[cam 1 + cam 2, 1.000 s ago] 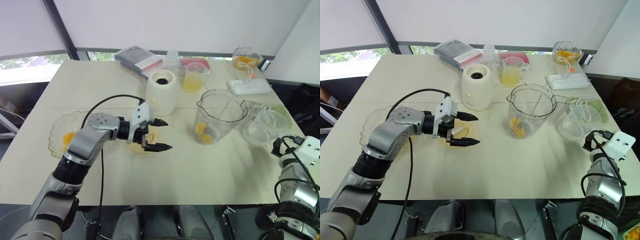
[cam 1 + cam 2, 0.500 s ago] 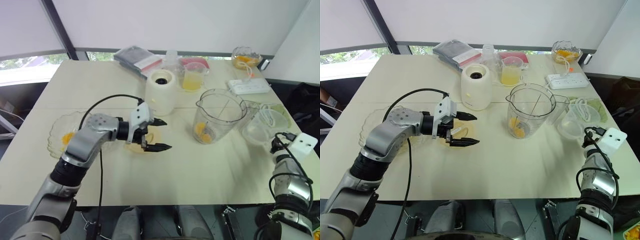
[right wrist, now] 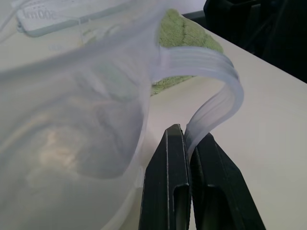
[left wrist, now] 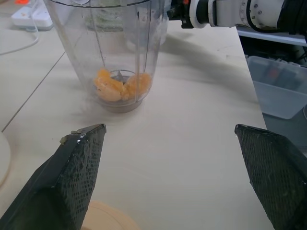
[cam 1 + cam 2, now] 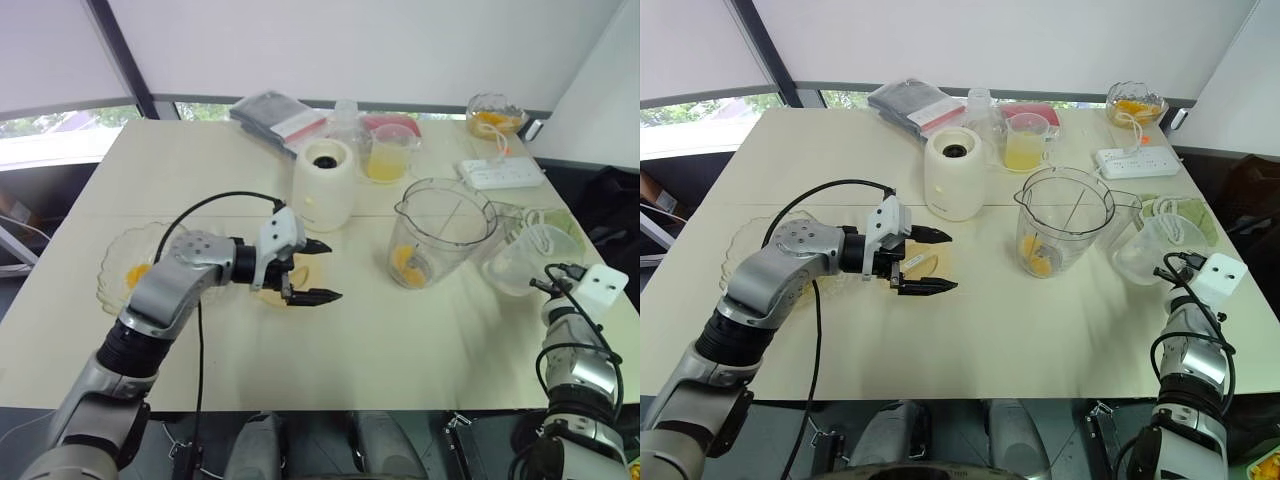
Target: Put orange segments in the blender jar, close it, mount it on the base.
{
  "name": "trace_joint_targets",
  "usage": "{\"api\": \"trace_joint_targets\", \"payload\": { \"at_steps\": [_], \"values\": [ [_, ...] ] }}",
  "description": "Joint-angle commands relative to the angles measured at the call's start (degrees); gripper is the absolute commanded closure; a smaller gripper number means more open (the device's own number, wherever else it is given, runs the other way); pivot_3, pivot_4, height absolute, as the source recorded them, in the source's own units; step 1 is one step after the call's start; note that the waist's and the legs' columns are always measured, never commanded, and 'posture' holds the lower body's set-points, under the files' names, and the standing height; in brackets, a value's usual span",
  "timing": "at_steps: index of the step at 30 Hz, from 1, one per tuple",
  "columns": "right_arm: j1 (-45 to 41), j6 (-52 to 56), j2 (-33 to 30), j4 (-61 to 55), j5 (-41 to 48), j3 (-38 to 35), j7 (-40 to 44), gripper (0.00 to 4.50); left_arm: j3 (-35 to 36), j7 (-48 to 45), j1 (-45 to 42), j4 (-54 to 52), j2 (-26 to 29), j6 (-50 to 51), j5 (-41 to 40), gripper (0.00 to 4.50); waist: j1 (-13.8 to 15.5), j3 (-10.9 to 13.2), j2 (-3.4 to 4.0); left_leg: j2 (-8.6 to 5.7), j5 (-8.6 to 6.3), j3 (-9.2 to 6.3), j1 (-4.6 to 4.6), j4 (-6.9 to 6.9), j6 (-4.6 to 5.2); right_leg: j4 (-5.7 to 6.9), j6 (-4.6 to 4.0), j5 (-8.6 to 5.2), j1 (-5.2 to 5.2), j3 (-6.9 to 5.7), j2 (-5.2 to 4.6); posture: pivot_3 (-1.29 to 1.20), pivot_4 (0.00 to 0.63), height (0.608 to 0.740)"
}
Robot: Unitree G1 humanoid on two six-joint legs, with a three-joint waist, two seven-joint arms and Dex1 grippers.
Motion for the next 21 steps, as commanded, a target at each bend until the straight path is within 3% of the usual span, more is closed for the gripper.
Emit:
{"api": "trace_joint_targets", "payload": {
  "at_steps": [1,10,21],
  "values": [
    [1.3,-1.6,-0.3,-6.4,-0.9,0.6,-0.6,4.46,1.1,0.1,-1.1,-1.2,0.0,-0.6,-0.3,0.00,0.0,0.0,0.02,0.00,0.00,-0.01,0.00,-0.01,0.00,0.00,0.00,0.00,0.00,0.00,0.00,0.00,0.150,0.740],
    [6.2,4.3,-4.0,-20.8,-5.8,5.1,0.3,4.46,0.5,0.6,-1.0,-1.2,-1.2,-0.6,-0.3,0.00,0.0,0.1,0.17,-0.01,0.00,0.04,-0.02,-0.07,0.00,0.00,0.02,-0.01,-0.08,0.05,0.00,0.00,0.150,0.740],
    [-1.4,20.0,-8.9,-28.0,-0.6,0.7,0.8,4.46,-0.1,1.3,-0.7,-0.6,-3.0,-1.3,0.2,0.00,0.1,0.2,0.19,-0.01,0.00,0.06,-0.04,-0.08,0.00,0.01,0.03,0.00,-0.13,0.08,0.00,0.00,0.150,0.740]
  ]
}}
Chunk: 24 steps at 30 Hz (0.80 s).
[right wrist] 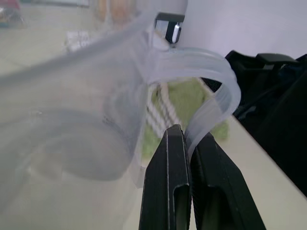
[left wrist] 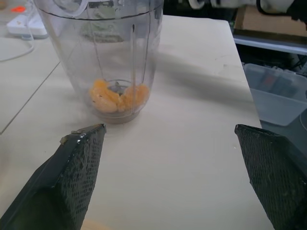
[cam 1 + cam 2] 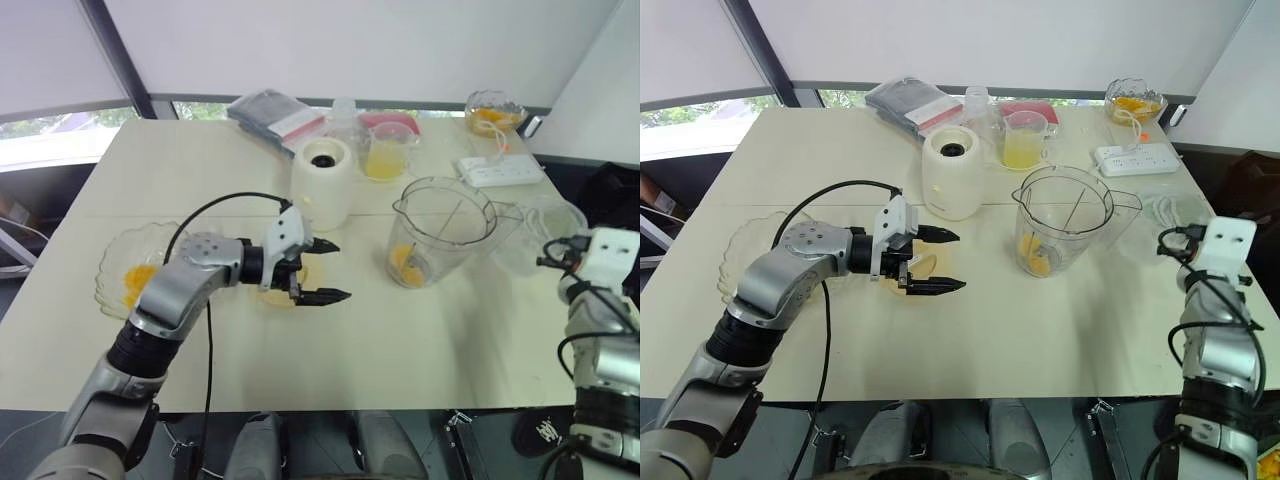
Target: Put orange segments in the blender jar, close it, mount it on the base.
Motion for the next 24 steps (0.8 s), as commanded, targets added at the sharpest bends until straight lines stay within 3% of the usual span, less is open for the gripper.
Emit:
{"api": "trace_joint_targets", "payload": {
  "at_steps": [1,14,24],
  "values": [
    [-4.8,4.6,-2.6,-3.9,3.2,-3.7,-0.2,4.46,0.2,0.1,-0.6,-0.7,-0.4,-1.1,0.0,0.00,0.0,0.0,-0.02,0.00,0.00,-0.01,0.00,0.00,0.00,0.00,0.00,0.00,0.00,0.00,0.00,0.00,0.150,0.740],
    [-18.7,8.6,-16.6,3.0,0.6,1.6,8.7,4.46,-0.8,0.0,-1.2,0.8,-2.0,-2.7,0.9,0.00,0.1,0.1,0.04,-0.07,-0.01,0.04,-0.04,-0.15,0.02,-0.07,0.12,0.05,-0.10,0.01,0.00,0.00,0.150,0.740],
    [-18.7,13.6,-19.1,-6.7,-1.3,5.7,11.9,4.46,-0.7,-0.6,-0.3,0.6,-1.9,-2.7,1.3,0.00,0.0,0.1,0.05,-0.05,-0.01,0.07,-0.03,-0.67,0.02,-0.29,0.22,0.10,-0.28,0.01,0.00,0.00,0.150,0.740]
  ]
}}
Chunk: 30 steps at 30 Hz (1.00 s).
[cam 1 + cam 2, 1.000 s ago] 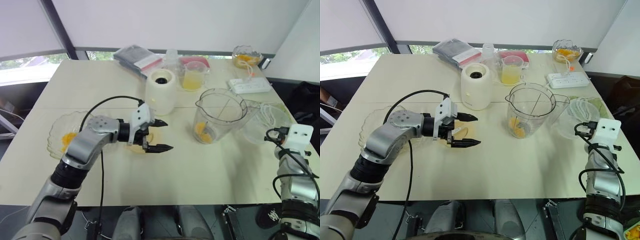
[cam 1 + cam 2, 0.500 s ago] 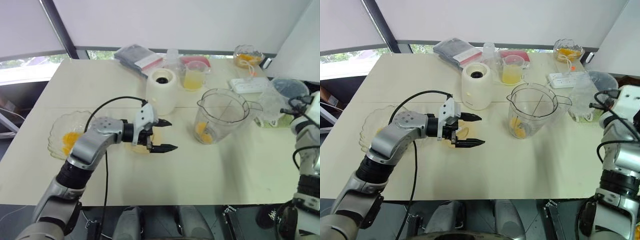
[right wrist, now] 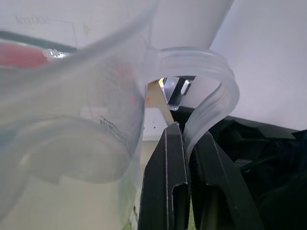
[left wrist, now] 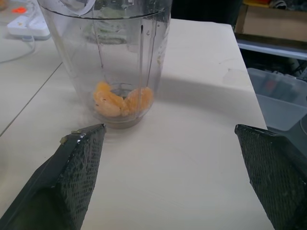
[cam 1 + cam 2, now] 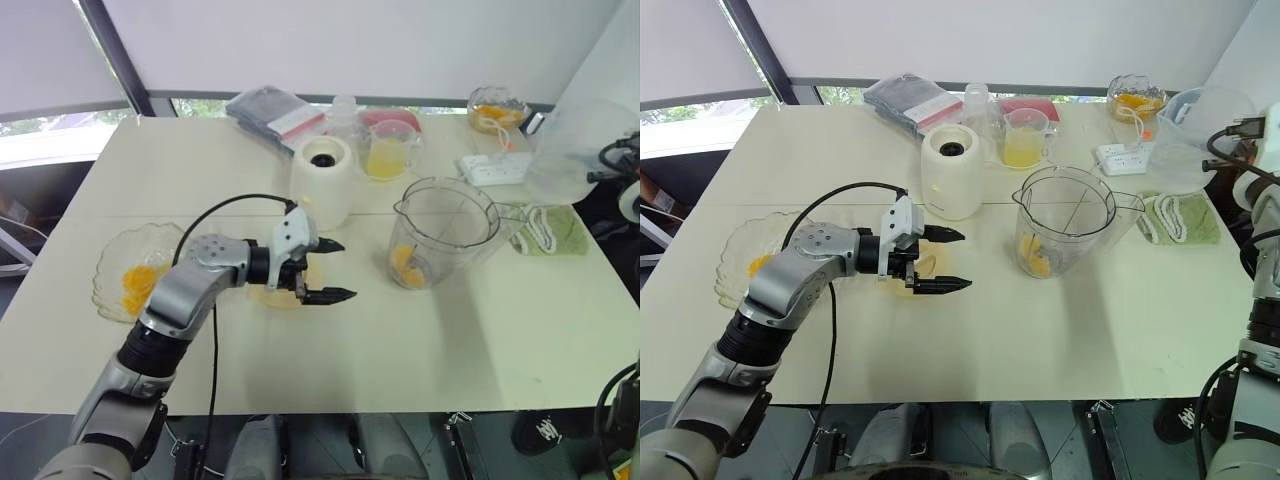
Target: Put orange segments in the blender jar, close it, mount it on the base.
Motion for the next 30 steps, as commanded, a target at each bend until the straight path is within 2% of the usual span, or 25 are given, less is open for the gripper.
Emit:
{"api": "trace_joint_targets", "payload": {
  "at_steps": [1,20,30],
  "values": [
    [-0.9,0.8,-1.1,-8.5,-0.5,-0.3,0.4,4.46,-0.3,-0.5,-0.1,-1.2,0.2,-1.2,0.1,0.00,0.0,0.0,0.01,0.01,0.00,0.00,-0.01,-0.05,0.00,0.01,0.00,0.00,-0.05,0.00,0.00,0.00,0.150,0.740],
    [6.3,3.5,-1.6,-27.1,-5.8,2.1,1.9,4.46,-0.1,-1.2,-0.6,-1.4,1.1,-0.6,0.6,0.00,1.5,0.0,0.00,0.03,0.00,-0.01,-0.12,-0.13,0.01,-0.17,0.01,0.00,-0.07,-0.05,-0.06,0.00,0.150,0.740],
    [10.4,2.4,-2.9,-31.2,-10.7,1.4,3.0,4.46,-0.5,-1.6,-0.9,-1.5,1.7,-0.4,0.7,0.00,1.4,0.0,0.00,0.00,0.00,-0.01,-0.12,-0.12,0.01,-0.17,0.01,0.00,-0.07,-0.05,-0.05,0.00,0.150,0.740]
  ]
}}
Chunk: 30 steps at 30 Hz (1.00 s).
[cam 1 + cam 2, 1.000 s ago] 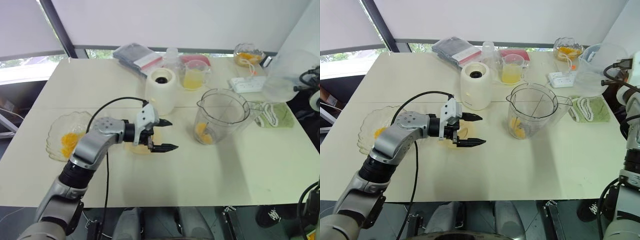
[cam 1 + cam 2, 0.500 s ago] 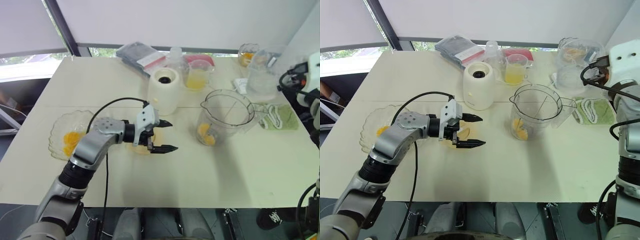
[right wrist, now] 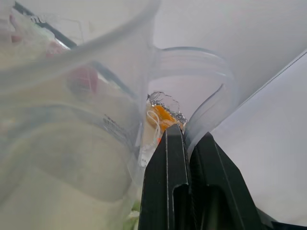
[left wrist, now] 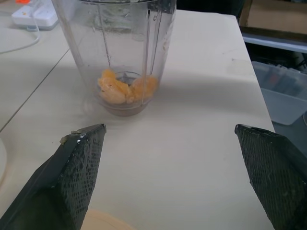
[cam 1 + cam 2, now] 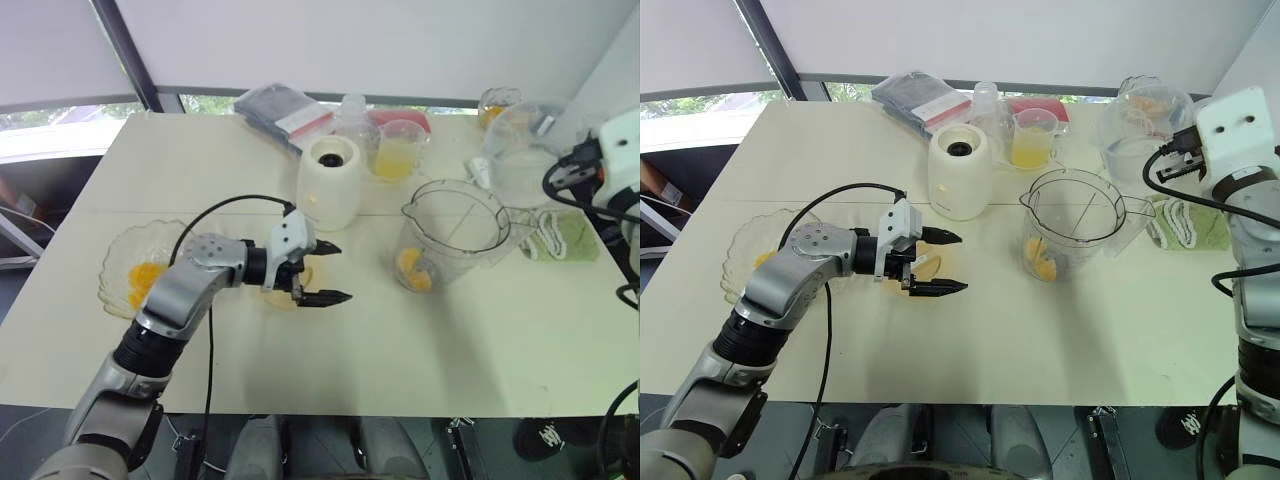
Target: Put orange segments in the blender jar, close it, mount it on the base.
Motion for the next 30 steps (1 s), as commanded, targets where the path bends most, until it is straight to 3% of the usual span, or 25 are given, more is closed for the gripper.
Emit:
{"api": "trace_joint_targets", "payload": {
  "at_steps": [1,30],
  "values": [
    [0.4,-1.7,-1.9,-3.6,-2.1,-2.4,0.6,4.46,-0.2,-0.3,-1.0,-1.6,0.4,0.1,-0.1,0.00,0.0,0.0,0.00,0.00,0.00,0.00,0.00,0.00,0.00,0.00,0.00,0.00,0.00,0.00,0.00,0.00,0.150,0.740],
    [0.9,-10.8,-5.7,1.2,-7.7,-4.8,4.2,4.46,-0.7,0.1,-1.1,-2.3,0.2,0.8,-0.5,0.00,0.0,0.0,0.00,-0.06,0.00,0.01,0.00,0.06,0.00,0.03,0.00,0.01,0.01,0.00,0.01,0.00,0.150,0.740]
  ]
}}
